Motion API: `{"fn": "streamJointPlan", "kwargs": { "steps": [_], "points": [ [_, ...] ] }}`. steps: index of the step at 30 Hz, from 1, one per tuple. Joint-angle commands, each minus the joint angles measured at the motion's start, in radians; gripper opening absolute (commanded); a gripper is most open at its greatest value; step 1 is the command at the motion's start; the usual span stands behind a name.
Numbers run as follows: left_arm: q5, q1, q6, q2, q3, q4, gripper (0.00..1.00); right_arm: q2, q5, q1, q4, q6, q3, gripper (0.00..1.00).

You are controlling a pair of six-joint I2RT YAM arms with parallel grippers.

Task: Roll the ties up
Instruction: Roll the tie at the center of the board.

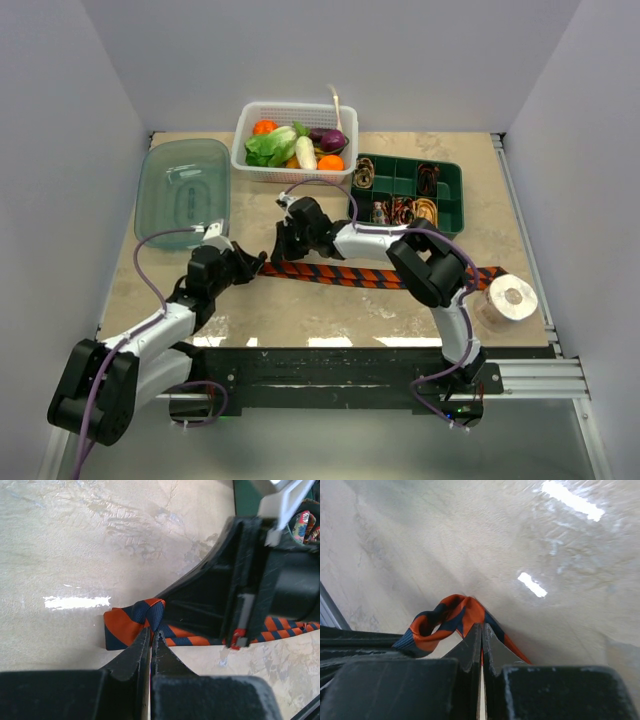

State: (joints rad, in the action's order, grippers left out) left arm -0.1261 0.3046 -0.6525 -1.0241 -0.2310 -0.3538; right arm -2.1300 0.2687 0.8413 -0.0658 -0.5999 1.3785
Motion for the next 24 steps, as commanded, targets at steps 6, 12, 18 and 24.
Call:
{"fn": "streamJointPlan", "kwargs": {
  "steps": [6, 12, 18, 24],
  "points": [
    [0.019, 0.044, 0.011, -0.076, -0.031, -0.065, 0.00, 0.122, -0.043, -0.041, 0.058, 0.077, -0.002, 0.00],
    [0.029, 0.074, 0.001, -0.151, -0.050, -0.094, 0.00, 0.131, 0.006, -0.041, 0.020, 0.078, -0.012, 0.00],
    [0.042, 0.091, -0.021, -0.215, -0.074, -0.106, 0.00, 0.120, 0.046, -0.041, 0.011, 0.083, -0.021, 0.00],
    [0.075, 0.108, -0.042, -0.243, -0.111, -0.079, 0.05, 0.143, 0.044, -0.039, 0.007, 0.091, -0.050, 0.00]
  ]
}}
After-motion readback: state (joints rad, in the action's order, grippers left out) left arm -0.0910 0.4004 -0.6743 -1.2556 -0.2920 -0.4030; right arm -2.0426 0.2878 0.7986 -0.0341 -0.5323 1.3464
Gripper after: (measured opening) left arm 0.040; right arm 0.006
